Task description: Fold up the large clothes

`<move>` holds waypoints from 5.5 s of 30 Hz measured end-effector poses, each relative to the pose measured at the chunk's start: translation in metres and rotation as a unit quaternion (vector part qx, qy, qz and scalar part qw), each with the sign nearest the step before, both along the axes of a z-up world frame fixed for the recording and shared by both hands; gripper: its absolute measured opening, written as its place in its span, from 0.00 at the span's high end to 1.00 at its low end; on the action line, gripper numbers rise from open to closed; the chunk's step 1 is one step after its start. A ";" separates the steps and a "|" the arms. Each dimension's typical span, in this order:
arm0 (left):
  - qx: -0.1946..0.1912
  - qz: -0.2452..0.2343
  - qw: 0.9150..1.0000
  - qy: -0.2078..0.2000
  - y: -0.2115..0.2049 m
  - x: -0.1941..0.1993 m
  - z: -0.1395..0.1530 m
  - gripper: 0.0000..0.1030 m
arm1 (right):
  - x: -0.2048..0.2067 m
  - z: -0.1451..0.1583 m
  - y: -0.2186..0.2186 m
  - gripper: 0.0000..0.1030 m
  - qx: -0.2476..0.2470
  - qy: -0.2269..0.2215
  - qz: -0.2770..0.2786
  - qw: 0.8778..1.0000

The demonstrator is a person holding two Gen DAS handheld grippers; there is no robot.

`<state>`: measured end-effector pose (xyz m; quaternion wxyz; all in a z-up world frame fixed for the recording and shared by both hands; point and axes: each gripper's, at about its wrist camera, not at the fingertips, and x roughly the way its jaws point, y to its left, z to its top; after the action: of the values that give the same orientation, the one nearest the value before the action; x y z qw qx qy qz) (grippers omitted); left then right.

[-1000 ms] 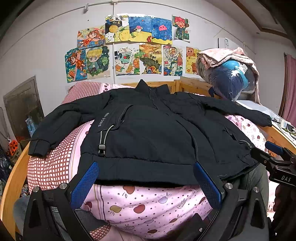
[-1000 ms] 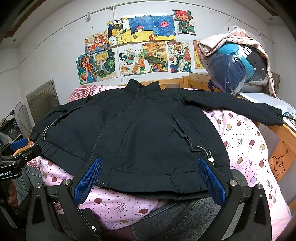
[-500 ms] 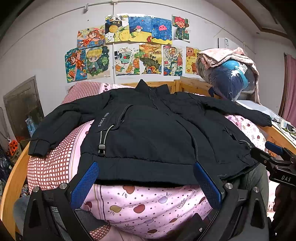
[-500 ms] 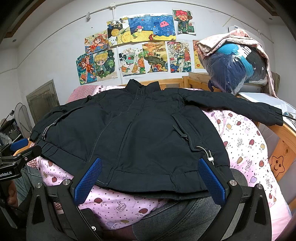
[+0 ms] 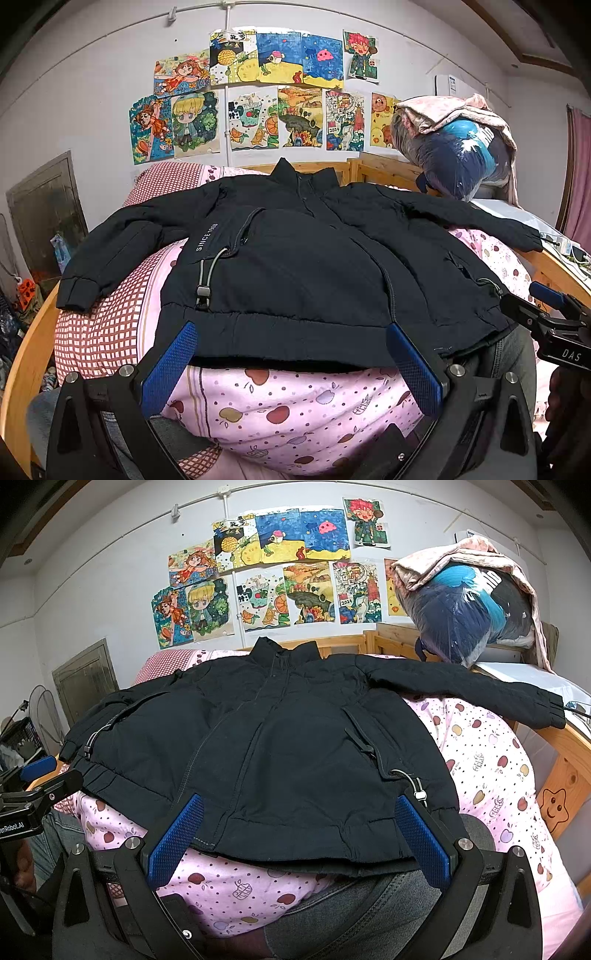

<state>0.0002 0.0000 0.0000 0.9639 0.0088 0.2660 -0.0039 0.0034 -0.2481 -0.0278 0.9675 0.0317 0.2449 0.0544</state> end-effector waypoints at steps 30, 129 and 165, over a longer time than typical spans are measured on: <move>0.002 0.002 1.000 0.003 0.000 0.000 0.000 0.00 | 0.001 -0.014 0.003 0.01 0.000 0.003 -0.001 1.000; -0.039 -0.143 0.959 0.242 -0.221 0.487 -0.075 0.00 | 0.230 -0.027 -0.298 0.94 0.269 -0.118 -0.358 0.887; -0.251 -0.146 0.926 0.241 0.010 0.418 -0.038 0.01 | 0.282 -0.015 0.046 0.45 -0.127 0.079 0.108 0.983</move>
<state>0.4177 0.0098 -0.0383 0.8304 -0.1956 0.4762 -0.2132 0.2851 -0.2018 -0.0426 0.9299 -0.1136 0.3271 0.1240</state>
